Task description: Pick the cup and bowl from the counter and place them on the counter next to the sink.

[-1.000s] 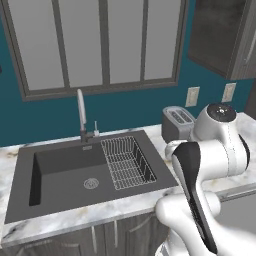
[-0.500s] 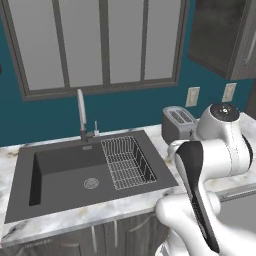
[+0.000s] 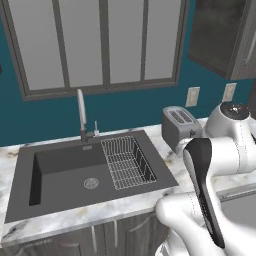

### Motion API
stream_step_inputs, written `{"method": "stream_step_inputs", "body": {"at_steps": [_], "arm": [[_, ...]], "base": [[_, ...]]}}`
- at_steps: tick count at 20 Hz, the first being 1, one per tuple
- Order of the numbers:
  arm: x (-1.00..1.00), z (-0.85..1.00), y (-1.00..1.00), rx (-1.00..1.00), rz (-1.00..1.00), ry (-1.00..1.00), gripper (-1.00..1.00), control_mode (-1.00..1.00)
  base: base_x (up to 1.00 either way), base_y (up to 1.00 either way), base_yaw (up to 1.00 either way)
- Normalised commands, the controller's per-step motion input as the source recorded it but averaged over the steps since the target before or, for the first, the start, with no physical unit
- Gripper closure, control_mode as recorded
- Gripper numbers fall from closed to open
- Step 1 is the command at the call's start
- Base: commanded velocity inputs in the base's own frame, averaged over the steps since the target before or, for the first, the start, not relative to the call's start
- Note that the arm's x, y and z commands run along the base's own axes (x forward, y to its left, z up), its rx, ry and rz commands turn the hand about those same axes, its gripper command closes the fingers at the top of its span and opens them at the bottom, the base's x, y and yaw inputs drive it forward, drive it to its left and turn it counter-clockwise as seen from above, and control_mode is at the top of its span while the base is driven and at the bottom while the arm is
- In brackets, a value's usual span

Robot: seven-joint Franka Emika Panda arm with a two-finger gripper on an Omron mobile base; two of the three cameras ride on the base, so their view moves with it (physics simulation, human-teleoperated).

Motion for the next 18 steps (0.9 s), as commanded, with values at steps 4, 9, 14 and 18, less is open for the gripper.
{"method": "stream_step_inputs", "body": {"at_steps": [4, 9, 14, 18], "arm": [[0.07, -0.22, -0.29, 0.00, 0.00, 0.00, 1.00, -1.00], [0.11, -0.39, -0.29, 0.00, 0.00, 0.00, 1.00, -1.00], [0.22, -0.31, -0.07, -0.01, 0.00, -0.01, 1.00, -1.00], [0.39, -0.18, 0.00, -0.01, 0.00, 0.00, 1.00, -1.00]], "base": [[0.00, 0.00, 0.00], [0.00, 0.00, 0.00], [0.00, 0.00, 0.00], [0.00, 0.00, 0.00]]}}
